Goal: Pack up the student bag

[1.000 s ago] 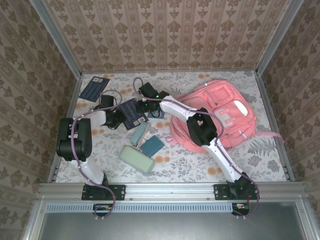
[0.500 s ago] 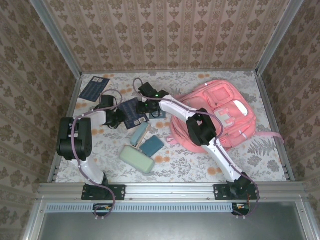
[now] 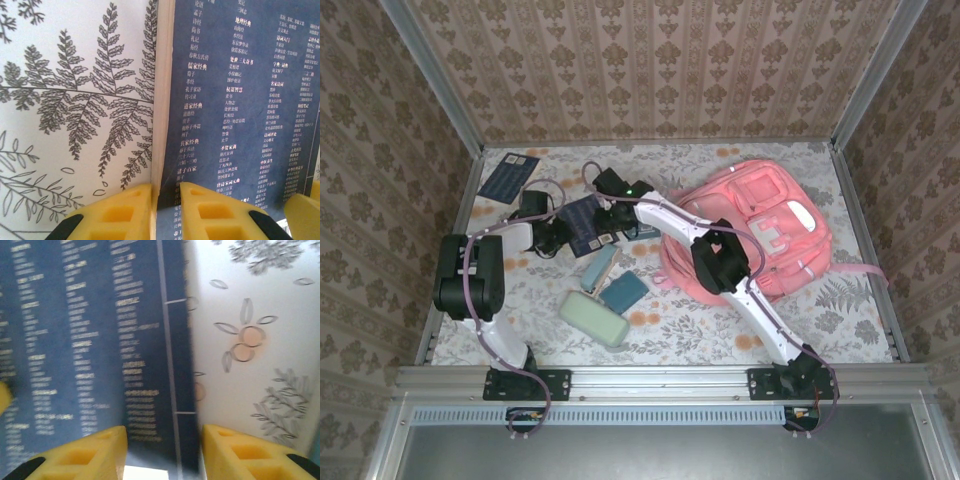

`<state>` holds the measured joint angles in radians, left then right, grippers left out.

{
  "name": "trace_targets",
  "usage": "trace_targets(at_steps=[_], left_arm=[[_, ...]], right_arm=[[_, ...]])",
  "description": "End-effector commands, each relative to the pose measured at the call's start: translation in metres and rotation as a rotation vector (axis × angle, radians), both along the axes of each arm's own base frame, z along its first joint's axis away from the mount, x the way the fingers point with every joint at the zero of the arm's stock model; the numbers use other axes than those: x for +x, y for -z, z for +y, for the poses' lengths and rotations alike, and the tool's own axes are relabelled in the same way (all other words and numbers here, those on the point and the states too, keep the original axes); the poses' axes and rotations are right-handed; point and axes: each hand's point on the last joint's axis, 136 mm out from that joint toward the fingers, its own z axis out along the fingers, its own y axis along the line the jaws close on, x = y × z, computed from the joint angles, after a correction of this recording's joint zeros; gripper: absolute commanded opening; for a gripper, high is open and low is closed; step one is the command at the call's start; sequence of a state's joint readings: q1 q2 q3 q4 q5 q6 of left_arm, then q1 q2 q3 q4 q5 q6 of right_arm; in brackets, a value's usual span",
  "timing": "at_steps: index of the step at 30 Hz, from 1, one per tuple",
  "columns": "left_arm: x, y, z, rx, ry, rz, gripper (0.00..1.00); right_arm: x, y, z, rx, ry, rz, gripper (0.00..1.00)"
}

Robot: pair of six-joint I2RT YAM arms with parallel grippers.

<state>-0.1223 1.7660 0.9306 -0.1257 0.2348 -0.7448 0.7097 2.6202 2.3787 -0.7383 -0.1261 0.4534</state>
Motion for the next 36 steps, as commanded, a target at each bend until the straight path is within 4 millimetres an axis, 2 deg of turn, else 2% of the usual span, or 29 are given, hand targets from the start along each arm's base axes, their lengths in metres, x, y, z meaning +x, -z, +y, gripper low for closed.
trace_targets(at_steps=[1,4,7,11,14,17,21,23,24,26,29,36], left_arm=[[-0.025,0.036,-0.004,0.001,0.041,0.118,0.2],[-0.026,0.039,-0.006,-0.008,0.049,0.124,0.19],[-0.026,0.038,-0.007,-0.01,0.053,0.121,0.19],[-0.026,0.036,-0.006,0.001,0.065,0.119,0.19],[-0.025,0.035,-0.005,0.004,0.066,0.115,0.19],[-0.025,0.034,-0.004,0.007,0.065,0.114,0.19],[-0.023,0.029,-0.005,0.007,0.07,0.105,0.19],[-0.022,0.024,-0.005,0.0,0.071,0.094,0.24],[-0.019,0.018,-0.005,-0.006,0.07,0.08,0.29],[-0.015,0.004,-0.005,-0.027,0.063,0.051,0.41],[-0.007,-0.025,-0.009,-0.09,0.051,-0.018,0.56],[0.011,-0.103,-0.02,-0.308,0.025,-0.233,0.74]], right_arm=[[-0.04,0.013,0.042,0.219,-0.11,0.217,0.43],[-0.042,-0.005,0.055,0.338,-0.128,0.258,0.41],[-0.038,-0.033,0.064,0.456,-0.151,0.251,0.39],[-0.031,-0.067,0.07,0.622,-0.164,0.253,0.37],[-0.027,-0.082,0.071,0.695,-0.165,0.269,0.32],[-0.023,-0.084,0.068,0.681,-0.159,0.248,0.3],[-0.014,-0.073,0.053,0.609,-0.093,0.232,0.13],[-0.011,-0.076,0.049,0.609,-0.083,0.228,0.04],[-0.01,-0.079,0.047,0.61,-0.076,0.218,0.0],[-0.006,-0.09,0.043,0.631,-0.068,0.192,0.0],[0.002,-0.118,0.036,0.697,-0.038,0.126,0.0],[0.008,-0.185,0.014,0.812,-0.007,0.037,0.0]])
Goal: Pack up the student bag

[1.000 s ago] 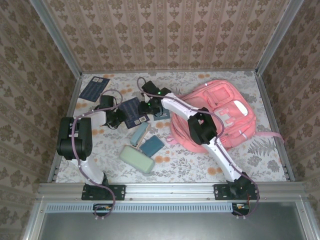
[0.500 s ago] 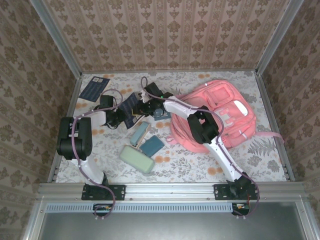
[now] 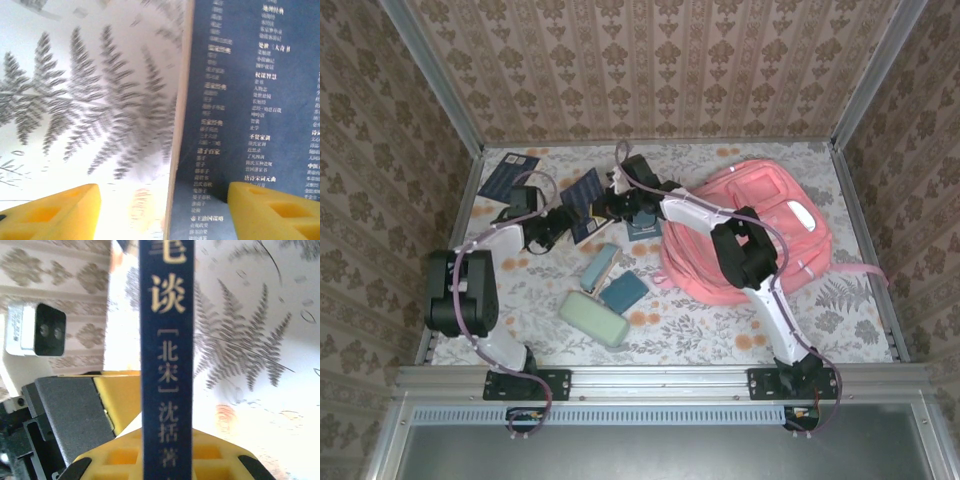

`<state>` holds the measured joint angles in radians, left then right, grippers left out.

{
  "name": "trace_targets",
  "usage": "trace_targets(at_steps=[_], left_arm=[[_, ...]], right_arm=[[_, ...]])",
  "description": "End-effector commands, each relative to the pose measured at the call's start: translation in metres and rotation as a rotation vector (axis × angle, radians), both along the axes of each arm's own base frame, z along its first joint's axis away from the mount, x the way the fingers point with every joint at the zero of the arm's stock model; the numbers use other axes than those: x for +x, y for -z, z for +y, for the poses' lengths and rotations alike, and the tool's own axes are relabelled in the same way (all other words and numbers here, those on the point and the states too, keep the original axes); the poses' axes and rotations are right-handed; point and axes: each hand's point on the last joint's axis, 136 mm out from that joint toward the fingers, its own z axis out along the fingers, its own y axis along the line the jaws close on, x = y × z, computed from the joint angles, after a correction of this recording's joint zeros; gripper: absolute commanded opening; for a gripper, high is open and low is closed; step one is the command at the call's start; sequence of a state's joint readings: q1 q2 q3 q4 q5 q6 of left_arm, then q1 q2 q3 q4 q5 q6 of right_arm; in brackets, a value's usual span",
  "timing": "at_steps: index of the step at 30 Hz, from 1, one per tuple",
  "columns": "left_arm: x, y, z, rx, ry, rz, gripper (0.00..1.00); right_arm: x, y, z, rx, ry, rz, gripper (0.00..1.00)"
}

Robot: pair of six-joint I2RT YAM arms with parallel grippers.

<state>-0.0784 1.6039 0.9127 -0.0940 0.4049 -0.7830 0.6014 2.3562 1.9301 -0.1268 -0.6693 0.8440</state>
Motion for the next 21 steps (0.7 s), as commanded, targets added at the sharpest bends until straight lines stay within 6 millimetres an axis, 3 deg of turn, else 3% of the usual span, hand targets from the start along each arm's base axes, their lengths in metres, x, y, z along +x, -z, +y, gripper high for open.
trace_targets(at_steps=[1,5,12,21], left_arm=[[0.008,-0.044,-0.01,-0.167,-0.001,-0.112,0.76],[0.015,-0.08,-0.019,-0.318,0.003,-0.205,0.77],[0.019,-0.138,-0.04,-0.463,0.069,-0.348,0.8],[0.017,-0.163,-0.072,-0.54,0.163,-0.383,0.7]], right_arm=[[0.012,-0.096,-0.01,0.161,0.041,-0.156,0.0],[0.009,-0.126,-0.027,0.249,0.078,-0.163,0.0],[-0.011,-0.154,-0.038,0.325,0.056,-0.165,0.0],[-0.029,-0.164,-0.043,0.364,0.029,-0.164,0.0]])
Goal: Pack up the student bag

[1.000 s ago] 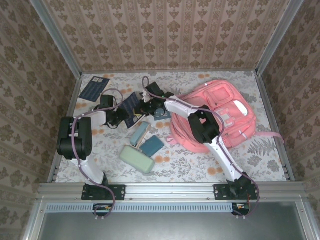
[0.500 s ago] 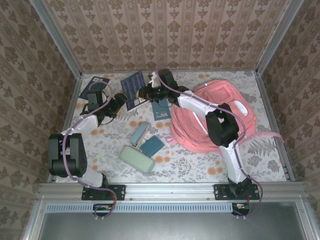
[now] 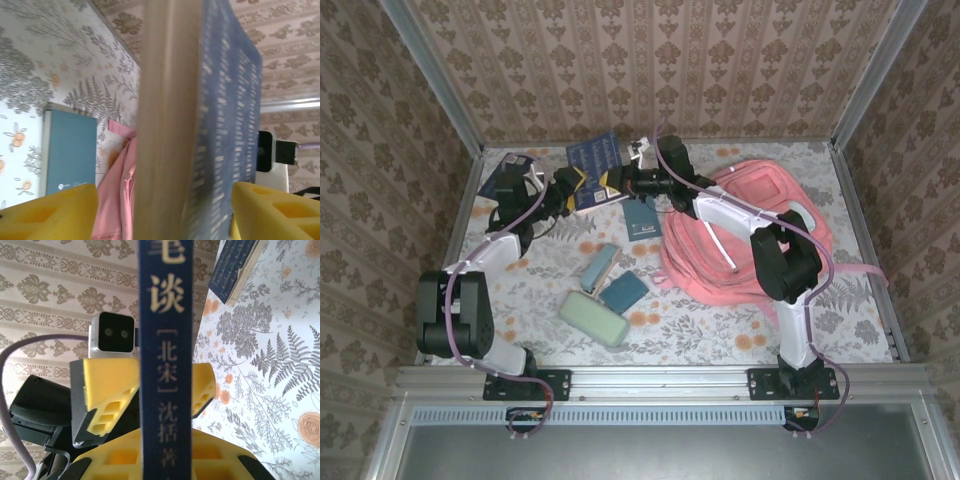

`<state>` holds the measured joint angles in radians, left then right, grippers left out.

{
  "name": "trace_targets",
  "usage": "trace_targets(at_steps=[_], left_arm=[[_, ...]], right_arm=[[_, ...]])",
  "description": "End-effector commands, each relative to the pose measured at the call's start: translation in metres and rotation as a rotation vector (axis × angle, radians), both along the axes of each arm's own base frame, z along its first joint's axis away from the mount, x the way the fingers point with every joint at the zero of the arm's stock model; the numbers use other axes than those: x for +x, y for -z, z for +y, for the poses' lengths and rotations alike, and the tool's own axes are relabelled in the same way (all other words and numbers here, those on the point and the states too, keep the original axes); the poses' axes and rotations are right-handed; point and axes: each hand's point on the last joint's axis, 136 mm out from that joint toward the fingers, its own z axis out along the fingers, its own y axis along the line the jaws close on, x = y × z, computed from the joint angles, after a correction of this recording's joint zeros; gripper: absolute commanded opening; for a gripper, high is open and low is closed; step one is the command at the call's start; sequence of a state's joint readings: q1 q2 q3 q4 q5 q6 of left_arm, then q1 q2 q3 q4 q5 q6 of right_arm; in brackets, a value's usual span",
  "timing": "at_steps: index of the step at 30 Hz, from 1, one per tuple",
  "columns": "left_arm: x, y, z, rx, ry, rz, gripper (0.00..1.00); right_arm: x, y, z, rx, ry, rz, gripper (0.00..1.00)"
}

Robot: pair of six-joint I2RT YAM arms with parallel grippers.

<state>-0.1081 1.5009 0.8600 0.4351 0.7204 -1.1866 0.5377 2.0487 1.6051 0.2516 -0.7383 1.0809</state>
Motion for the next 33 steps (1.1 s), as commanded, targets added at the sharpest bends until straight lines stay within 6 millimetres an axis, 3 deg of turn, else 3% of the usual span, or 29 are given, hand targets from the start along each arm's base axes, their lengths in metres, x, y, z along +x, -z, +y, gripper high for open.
trace_targets(at_steps=[1,8,10,11,14,17,20,23,30,33], left_arm=[[0.001,-0.037,-0.015,-0.05,0.06,-0.093,0.68],[-0.005,-0.059,-0.022,-0.081,0.079,-0.144,0.21],[-0.008,-0.061,-0.023,-0.077,0.079,-0.148,0.05],[-0.008,-0.063,-0.022,-0.074,0.076,-0.153,0.01],[-0.013,-0.069,-0.022,-0.071,0.077,-0.166,0.0],[-0.018,-0.072,-0.021,-0.068,0.073,-0.174,0.0],[-0.024,-0.074,-0.021,-0.066,0.073,-0.18,0.0],[-0.031,-0.073,-0.024,-0.05,0.081,-0.18,0.0],[-0.047,-0.068,-0.034,-0.019,0.1,-0.18,0.0],[-0.05,-0.064,-0.037,-0.004,0.106,-0.174,0.0]], right_arm=[[-0.017,-0.051,-0.002,0.087,-0.041,-0.103,0.0],[-0.025,-0.053,-0.006,0.078,-0.044,-0.119,0.02],[-0.027,-0.049,-0.012,0.036,-0.029,-0.129,0.25],[-0.028,-0.046,-0.014,0.012,-0.023,-0.134,0.31],[-0.03,-0.026,-0.032,-0.107,0.019,-0.139,0.39],[-0.036,-0.003,-0.061,-0.257,0.067,-0.143,0.41],[-0.046,0.025,-0.1,-0.471,0.121,-0.149,0.44],[-0.058,0.049,-0.146,-0.745,0.166,-0.159,0.54],[-0.095,0.089,-0.234,-1.259,0.157,-0.222,0.49],[-0.109,0.105,-0.246,-1.383,0.094,-0.24,0.5]])
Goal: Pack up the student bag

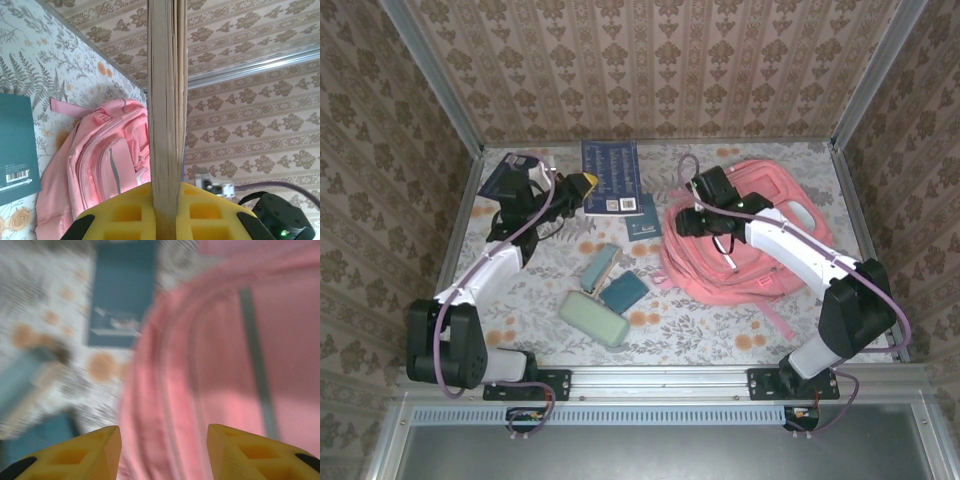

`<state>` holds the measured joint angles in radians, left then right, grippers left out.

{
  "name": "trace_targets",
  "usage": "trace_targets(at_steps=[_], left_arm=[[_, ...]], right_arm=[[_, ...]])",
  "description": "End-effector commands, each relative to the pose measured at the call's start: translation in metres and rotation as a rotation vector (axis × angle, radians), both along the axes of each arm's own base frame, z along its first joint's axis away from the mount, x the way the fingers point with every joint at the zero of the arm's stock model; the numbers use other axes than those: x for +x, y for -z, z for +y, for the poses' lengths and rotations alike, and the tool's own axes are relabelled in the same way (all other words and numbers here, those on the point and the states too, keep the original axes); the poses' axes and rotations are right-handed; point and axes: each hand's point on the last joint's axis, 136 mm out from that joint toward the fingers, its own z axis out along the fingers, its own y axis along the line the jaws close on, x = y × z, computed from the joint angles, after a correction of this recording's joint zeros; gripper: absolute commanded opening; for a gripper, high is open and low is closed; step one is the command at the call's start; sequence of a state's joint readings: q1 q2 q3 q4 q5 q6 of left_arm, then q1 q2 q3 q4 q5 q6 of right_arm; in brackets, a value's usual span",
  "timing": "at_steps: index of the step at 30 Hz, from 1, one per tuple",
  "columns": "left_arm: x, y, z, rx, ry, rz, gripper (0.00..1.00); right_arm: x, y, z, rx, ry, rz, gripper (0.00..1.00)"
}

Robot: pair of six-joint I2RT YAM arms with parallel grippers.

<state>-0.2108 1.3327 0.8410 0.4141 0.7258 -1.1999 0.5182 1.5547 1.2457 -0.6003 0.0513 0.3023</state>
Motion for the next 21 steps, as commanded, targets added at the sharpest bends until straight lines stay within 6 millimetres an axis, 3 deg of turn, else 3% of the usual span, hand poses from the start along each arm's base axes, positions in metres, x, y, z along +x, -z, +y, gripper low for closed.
trace_targets(at_steps=[1,5,16,19,21], left_arm=[[-0.006,-0.009,-0.002,0.026,0.001,-0.059,0.0],[-0.007,-0.007,-0.003,0.029,0.005,-0.055,0.0],[-0.011,-0.002,-0.002,0.043,0.005,-0.045,0.0],[-0.013,-0.002,-0.001,0.052,0.007,-0.047,0.0],[-0.014,-0.003,-0.001,0.062,0.008,-0.049,0.0]], right_arm=[[-0.025,0.02,-0.04,-0.313,-0.056,0.02,0.5],[-0.03,0.039,-0.038,-0.362,-0.089,0.041,0.53],[-0.018,0.075,-0.03,-0.463,-0.141,0.07,0.5],[-0.016,0.084,-0.029,-0.477,-0.147,0.08,0.36],[-0.016,0.084,-0.028,-0.472,-0.15,0.084,0.17]])
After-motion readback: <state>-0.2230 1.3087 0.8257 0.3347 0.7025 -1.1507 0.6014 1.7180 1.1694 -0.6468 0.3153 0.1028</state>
